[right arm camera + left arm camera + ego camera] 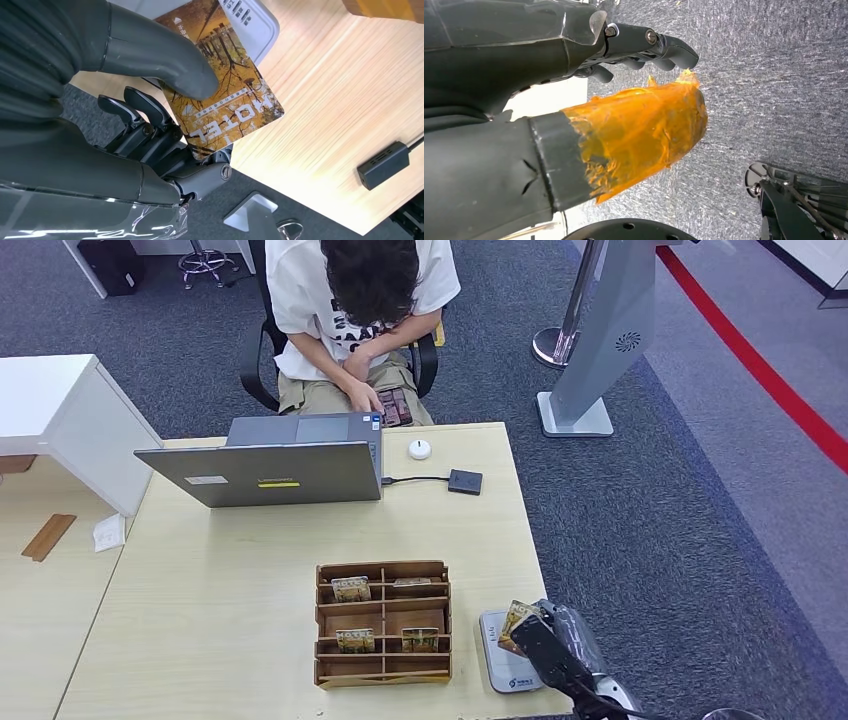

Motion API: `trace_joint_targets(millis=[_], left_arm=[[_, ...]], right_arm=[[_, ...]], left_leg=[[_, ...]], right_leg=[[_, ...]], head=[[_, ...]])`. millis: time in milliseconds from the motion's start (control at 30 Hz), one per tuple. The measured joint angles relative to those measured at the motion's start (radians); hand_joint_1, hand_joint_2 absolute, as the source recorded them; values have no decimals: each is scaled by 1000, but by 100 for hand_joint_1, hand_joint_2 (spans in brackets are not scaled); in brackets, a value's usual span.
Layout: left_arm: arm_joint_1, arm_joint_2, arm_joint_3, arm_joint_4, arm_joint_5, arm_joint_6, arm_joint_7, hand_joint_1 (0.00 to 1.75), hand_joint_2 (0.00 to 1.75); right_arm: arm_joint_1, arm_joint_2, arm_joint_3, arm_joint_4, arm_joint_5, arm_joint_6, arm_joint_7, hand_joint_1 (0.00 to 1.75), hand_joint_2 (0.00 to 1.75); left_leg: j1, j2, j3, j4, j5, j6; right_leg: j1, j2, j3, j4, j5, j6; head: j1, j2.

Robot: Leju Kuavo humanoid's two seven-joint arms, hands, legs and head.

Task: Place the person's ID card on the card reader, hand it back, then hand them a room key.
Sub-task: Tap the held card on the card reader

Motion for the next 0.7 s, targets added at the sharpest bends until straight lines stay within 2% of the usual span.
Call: trace_joint_targets(millis=[700], left_arm=[[0,0,-1,0,4,0,0,0,0]], right_arm=[[-11,-16,9,21,48,-4,40,175,175]], left_leg=[[0,0,0,0,0,0]], right_leg=[[0,0,0,0,0,0]], head=[[0,0]])
